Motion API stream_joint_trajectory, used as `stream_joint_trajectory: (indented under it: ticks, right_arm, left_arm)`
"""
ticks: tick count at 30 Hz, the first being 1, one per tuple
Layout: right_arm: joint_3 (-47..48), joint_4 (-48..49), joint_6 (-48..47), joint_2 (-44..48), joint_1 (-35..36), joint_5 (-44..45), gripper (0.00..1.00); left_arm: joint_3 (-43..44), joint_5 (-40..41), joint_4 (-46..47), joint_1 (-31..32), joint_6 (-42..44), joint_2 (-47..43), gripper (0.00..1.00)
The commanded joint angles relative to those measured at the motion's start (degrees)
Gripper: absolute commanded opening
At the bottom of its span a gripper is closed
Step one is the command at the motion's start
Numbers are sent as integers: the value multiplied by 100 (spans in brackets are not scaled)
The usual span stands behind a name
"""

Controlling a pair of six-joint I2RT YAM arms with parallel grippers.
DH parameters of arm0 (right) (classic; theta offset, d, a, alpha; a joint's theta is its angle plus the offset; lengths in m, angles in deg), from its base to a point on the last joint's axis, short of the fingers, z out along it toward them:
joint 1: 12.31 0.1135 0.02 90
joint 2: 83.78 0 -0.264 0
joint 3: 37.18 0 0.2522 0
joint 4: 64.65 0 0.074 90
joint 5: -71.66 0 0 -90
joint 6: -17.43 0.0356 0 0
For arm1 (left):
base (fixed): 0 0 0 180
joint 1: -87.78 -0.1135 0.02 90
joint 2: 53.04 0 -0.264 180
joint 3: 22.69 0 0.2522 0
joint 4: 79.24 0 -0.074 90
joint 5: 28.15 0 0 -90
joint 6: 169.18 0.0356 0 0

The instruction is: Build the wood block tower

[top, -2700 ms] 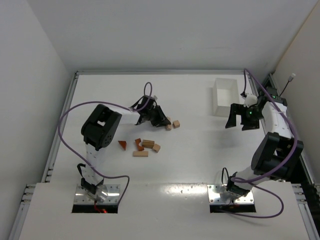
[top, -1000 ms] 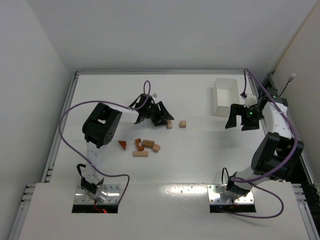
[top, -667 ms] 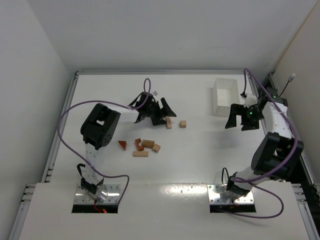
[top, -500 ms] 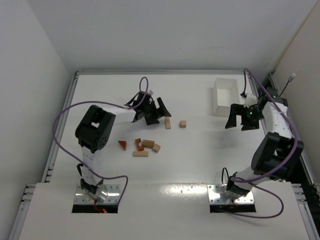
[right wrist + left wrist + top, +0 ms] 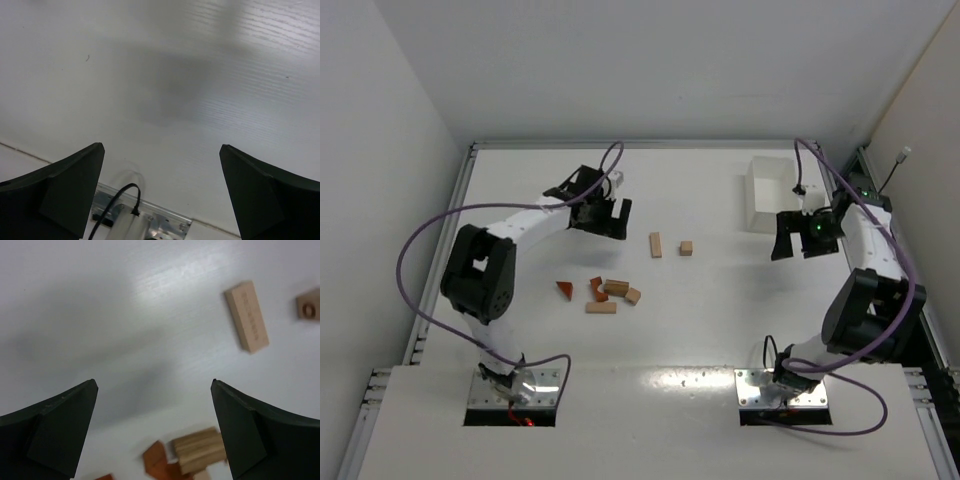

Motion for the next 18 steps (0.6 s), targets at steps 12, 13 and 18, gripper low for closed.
stream_joint_trajectory:
  ticks: [12, 13, 18]
  right_arm:
    - [203, 443, -1026, -31, 315, 573, 98]
    - [204, 391, -1026, -93, 315, 573, 98]
    - [204, 443, -973, -216, 368, 634, 98]
  left_arm:
    - [-1622, -1523, -3309, -219, 6996, -3225, 61]
    - [-1770, -1525, -3453, -219, 7216, -3304, 58]
    - [-1947, -1779, -4113, 26, 7974, -3384, 56]
